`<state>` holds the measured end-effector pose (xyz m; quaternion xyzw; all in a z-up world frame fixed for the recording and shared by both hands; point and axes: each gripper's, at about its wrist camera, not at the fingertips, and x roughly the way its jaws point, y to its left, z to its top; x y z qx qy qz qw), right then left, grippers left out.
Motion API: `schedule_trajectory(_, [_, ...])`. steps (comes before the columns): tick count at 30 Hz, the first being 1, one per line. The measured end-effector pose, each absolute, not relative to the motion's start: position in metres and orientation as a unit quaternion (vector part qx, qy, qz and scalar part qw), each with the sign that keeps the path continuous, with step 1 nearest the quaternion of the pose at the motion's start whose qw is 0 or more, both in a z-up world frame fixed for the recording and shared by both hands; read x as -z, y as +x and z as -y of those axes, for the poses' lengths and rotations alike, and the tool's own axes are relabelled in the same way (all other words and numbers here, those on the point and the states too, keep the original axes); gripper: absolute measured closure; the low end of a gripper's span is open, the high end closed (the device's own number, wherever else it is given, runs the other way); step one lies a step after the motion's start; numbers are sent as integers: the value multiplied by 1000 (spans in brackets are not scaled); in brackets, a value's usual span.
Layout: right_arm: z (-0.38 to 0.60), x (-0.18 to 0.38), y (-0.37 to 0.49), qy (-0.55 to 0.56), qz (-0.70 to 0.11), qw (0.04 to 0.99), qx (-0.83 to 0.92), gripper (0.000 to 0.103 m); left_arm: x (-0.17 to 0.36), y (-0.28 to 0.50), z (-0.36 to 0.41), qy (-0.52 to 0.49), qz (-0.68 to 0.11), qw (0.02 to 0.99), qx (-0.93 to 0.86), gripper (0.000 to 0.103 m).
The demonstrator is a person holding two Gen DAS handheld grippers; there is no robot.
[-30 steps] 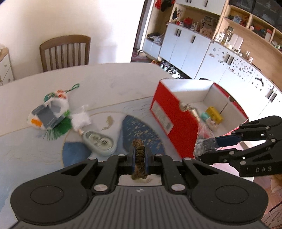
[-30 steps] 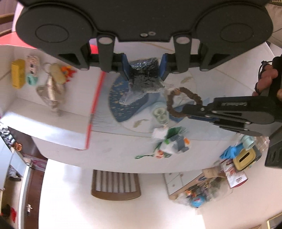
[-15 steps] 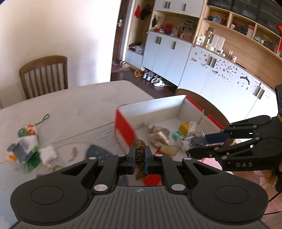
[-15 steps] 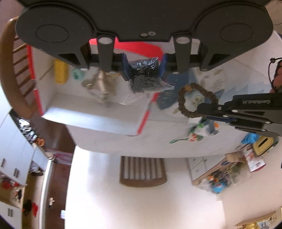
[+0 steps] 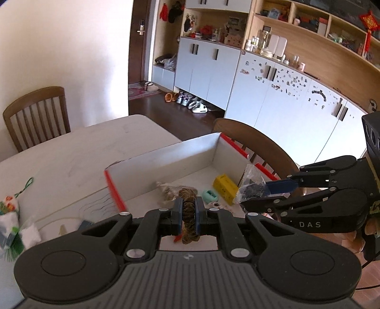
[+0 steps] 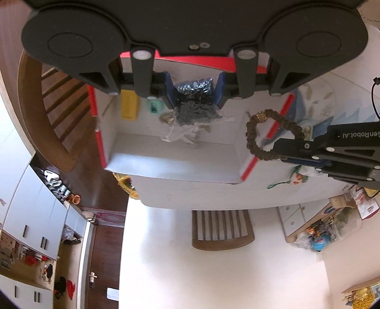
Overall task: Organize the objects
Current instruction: 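Carry the bracelet and black seed bag in both tools into the shoebox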
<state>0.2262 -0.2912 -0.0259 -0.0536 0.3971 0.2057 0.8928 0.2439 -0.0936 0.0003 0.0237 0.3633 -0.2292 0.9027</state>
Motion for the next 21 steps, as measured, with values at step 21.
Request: schedule_trajectory(21, [322,56,307,-50,-437,871,-218,70,63,313,170,9,-479,839,256,93])
